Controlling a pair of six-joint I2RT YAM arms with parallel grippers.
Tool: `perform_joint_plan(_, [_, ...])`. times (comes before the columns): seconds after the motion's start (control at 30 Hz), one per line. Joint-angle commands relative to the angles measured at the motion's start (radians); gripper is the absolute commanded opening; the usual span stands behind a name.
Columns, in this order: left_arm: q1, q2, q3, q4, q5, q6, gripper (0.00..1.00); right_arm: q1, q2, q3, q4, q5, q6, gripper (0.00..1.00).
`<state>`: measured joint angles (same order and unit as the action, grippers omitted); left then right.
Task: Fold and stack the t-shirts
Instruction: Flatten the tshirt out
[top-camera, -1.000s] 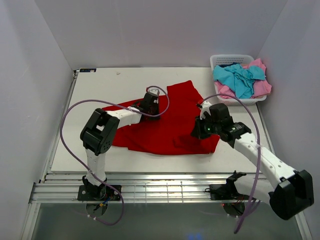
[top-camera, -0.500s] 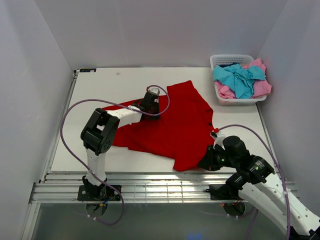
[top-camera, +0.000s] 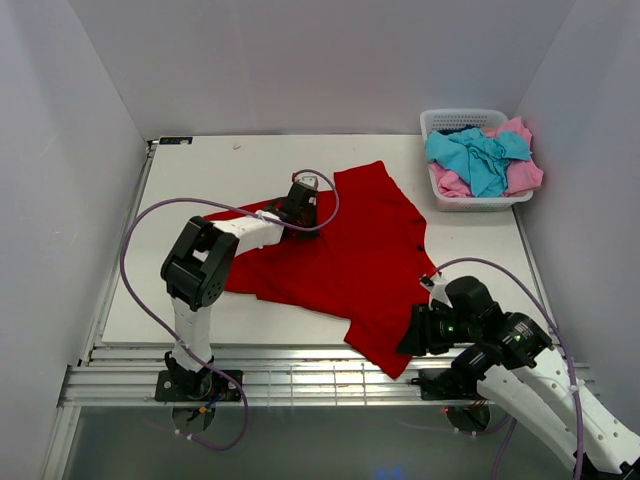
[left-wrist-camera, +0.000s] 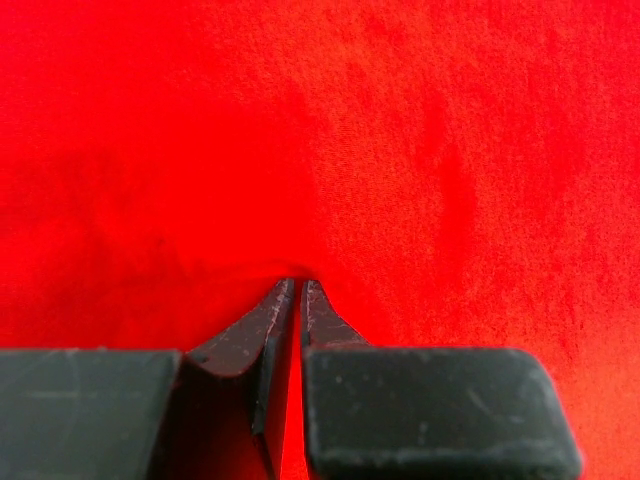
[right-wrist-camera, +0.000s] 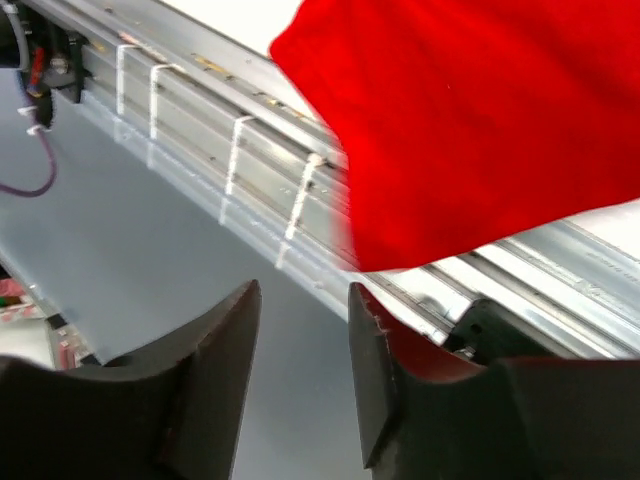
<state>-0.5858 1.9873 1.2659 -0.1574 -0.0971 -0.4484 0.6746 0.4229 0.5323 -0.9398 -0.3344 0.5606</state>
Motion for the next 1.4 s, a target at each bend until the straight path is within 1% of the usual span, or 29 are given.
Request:
perform_joint_plan(0.0, [-0.002,-0.102,0.024,0.033,-0.049,0.001,0.20,0.003,0.011,0.107,0.019,-0.064,-0.050,0.51])
perform_joint_plan(0.03, [-0.002,-0.123,0.017,0.042,-0.056,-0.001,0.23,0.003,0.019,0.127,0.036,-0.068,-0.057,0.56])
perform_joint_plan(0.07, [-0.002,-0.143,0.016,0.051,-0.071,-0.001,0.27,0.003,0.031,0.145,0.054,-0.065,-0.064,0.58])
perform_joint_plan(0.1, [-0.002,-0.187,0.018,0.062,-0.079,-0.003,0.34,0.003,0.066,0.182,0.085,-0.061,-0.073,0.61])
perform_joint_plan(0.13, [-0.002,-0.212,0.021,0.064,-0.088,-0.004,0.38,0.003,0.088,0.198,0.104,-0.052,-0.080,0.62])
perform_joint_plan(0.2, [-0.002,-0.263,0.029,0.067,-0.128,-0.003,0.45,0.003,0.152,0.227,0.151,-0.034,-0.102,0.63])
perform_joint_plan(0.23, [-0.002,-0.318,0.027,0.067,-0.150,-0.003,0.49,0.003,0.178,0.236,0.217,-0.037,-0.110,0.63])
perform_joint_plan(0.27, [-0.002,-0.346,0.023,0.062,-0.177,-0.001,0.51,0.003,0.203,0.260,0.249,-0.034,-0.119,0.62])
perform_joint_plan(0.3, [-0.002,-0.373,0.012,0.039,-0.253,-0.004,0.54,0.003,0.233,0.274,0.275,-0.009,-0.135,0.62])
perform_joint_plan(0.37, [0.000,-0.427,0.001,0.004,-0.337,-0.012,0.56,0.003,0.335,0.323,0.343,0.018,-0.159,0.60])
perform_joint_plan(0.4, [0.000,-0.433,-0.006,-0.040,-0.380,-0.012,0.56,0.003,0.374,0.342,0.358,0.072,-0.175,0.59])
perform_joint_plan(0.43, [0.003,-0.438,-0.011,-0.065,-0.465,-0.019,0.53,0.005,0.446,0.360,0.375,0.095,-0.188,0.57])
perform_joint_plan(0.47, [0.006,-0.438,-0.019,-0.086,-0.496,-0.027,0.42,0.003,0.480,0.392,0.419,0.150,-0.198,0.56])
perform_joint_plan(0.5, [0.021,-0.438,-0.043,-0.111,-0.513,-0.035,0.35,0.003,0.516,0.408,0.443,0.181,-0.205,0.54])
perform_joint_plan(0.53, [0.033,-0.436,-0.059,-0.119,-0.512,-0.044,0.28,0.003,0.586,0.426,0.462,0.204,-0.224,0.47])
perform_joint_plan(0.57, [0.047,-0.435,-0.072,-0.125,-0.500,-0.071,0.19,0.003,0.620,0.446,0.479,0.260,-0.234,0.43])
perform_joint_plan(0.6, [0.082,-0.426,-0.088,-0.136,-0.481,-0.082,0.06,0.002,0.657,0.489,0.507,0.293,-0.241,0.37])
perform_joint_plan(0.63, [0.102,-0.420,-0.108,-0.145,-0.448,-0.098,0.00,-0.001,0.735,0.514,0.512,0.323,-0.251,0.25])
perform_joint_plan(0.67, [0.121,-0.410,-0.117,-0.151,-0.429,-0.123,0.00,-0.019,0.770,0.537,0.519,0.368,-0.254,0.20])
perform_joint_plan(0.73, [0.179,-0.377,-0.137,-0.159,-0.392,-0.136,0.00,-0.050,0.867,0.581,0.567,0.374,-0.261,0.11])
perform_joint_plan(0.77, [0.194,-0.363,-0.138,-0.165,-0.369,-0.144,0.00,-0.085,0.896,0.593,0.584,0.364,-0.264,0.10])
perform_joint_plan(0.83, [0.231,-0.314,-0.137,-0.177,-0.352,-0.153,0.00,-0.115,0.987,0.633,0.625,0.353,-0.272,0.08])
perform_joint_plan(0.97, [0.261,-0.236,-0.120,-0.200,-0.355,-0.161,0.00,-0.184,1.151,0.727,0.647,0.345,-0.310,0.08])
perform_joint_plan(1.0, [0.270,-0.222,-0.115,-0.212,-0.355,-0.164,0.00,-0.193,1.222,0.750,0.647,0.345,-0.318,0.08])
perform_joint_plan(1.07, [0.279,-0.176,-0.094,-0.232,-0.352,-0.171,0.00,-0.216,1.289,0.813,0.647,0.344,-0.327,0.08])
perform_joint_plan(1.1, [0.288,-0.164,-0.089,-0.246,-0.345,-0.173,0.00,-0.222,1.351,0.833,0.647,0.344,-0.341,0.08])
perform_joint_plan(1.27, [0.297,-0.107,-0.077,-0.245,-0.339,-0.171,0.00,-0.256,1.502,0.963,0.651,0.360,-0.366,0.08])
perform_joint_plan(1.3, [0.300,-0.096,-0.063,-0.243,-0.337,-0.168,0.00,-0.260,1.551,0.980,0.650,0.362,-0.366,0.08])
perform_joint_plan(1.37, [0.313,-0.067,-0.043,-0.243,-0.329,-0.159,0.00,-0.282,1.599,1.012,0.642,0.360,-0.364,0.08])
